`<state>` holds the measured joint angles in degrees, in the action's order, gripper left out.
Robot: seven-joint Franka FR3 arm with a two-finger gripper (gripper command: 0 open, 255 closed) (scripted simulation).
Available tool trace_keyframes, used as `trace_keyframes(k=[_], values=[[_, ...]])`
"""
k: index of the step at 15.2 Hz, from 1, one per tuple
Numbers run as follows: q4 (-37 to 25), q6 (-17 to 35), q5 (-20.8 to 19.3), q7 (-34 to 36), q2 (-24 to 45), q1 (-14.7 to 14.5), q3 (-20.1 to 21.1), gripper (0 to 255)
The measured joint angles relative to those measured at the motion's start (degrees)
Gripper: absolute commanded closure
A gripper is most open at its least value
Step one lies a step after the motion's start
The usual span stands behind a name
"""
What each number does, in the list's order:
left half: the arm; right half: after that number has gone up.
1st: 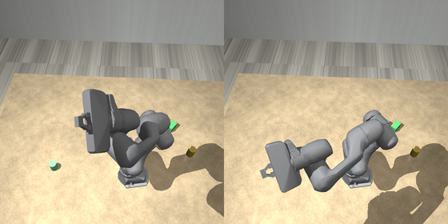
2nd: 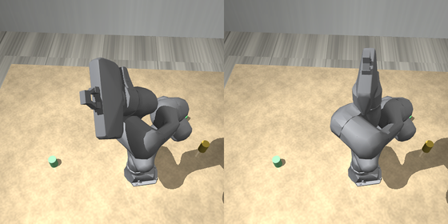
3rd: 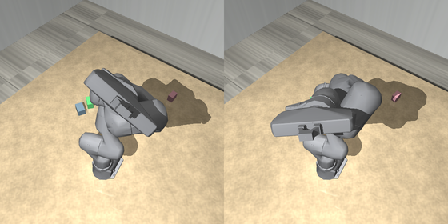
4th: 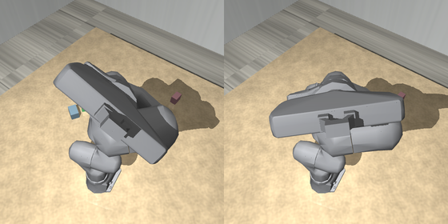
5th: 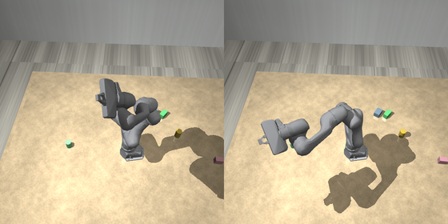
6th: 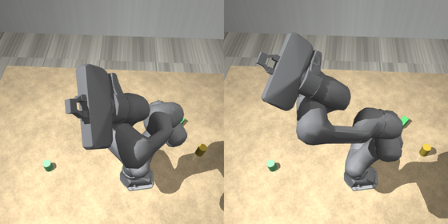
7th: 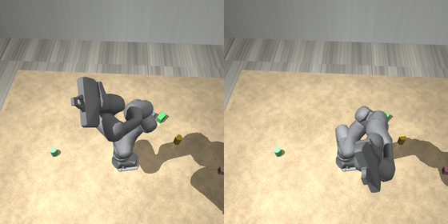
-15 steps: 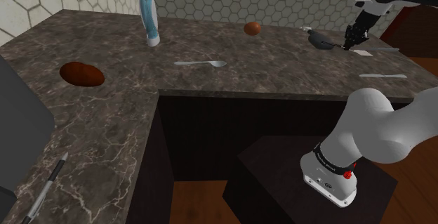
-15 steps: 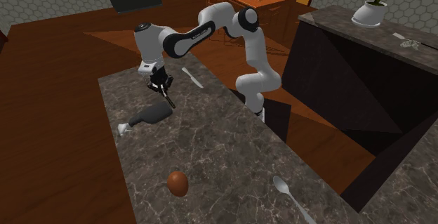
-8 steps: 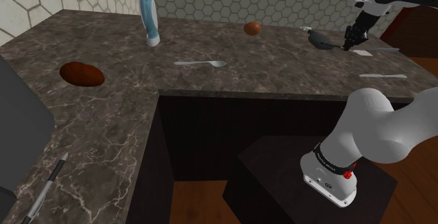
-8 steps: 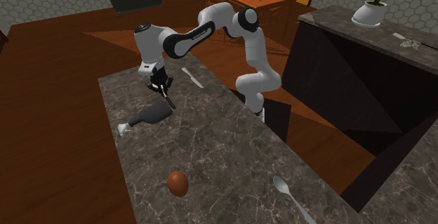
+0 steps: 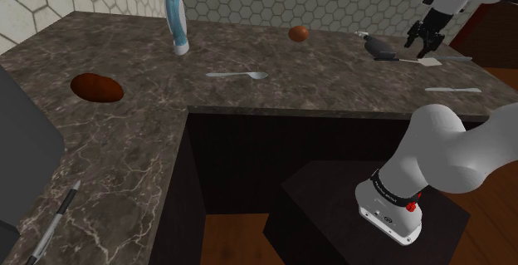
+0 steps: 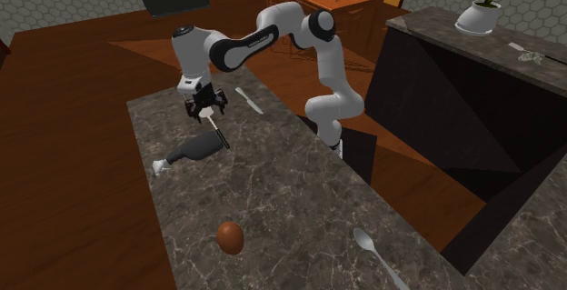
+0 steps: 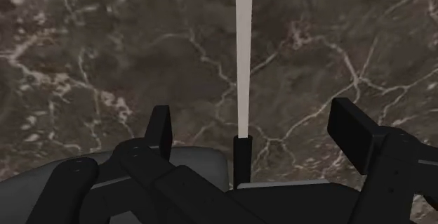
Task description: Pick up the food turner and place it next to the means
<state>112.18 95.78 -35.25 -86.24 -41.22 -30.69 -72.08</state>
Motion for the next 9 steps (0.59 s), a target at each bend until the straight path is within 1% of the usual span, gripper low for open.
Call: trace_keyframes(k=[3, 9], values=[[-3.62, -3.43, 1.31, -0.79, 0.8, -0.14, 1.55, 0], [-4.64, -4.23, 1.66, -0.96, 1.1, -0.44, 1.71, 0]])
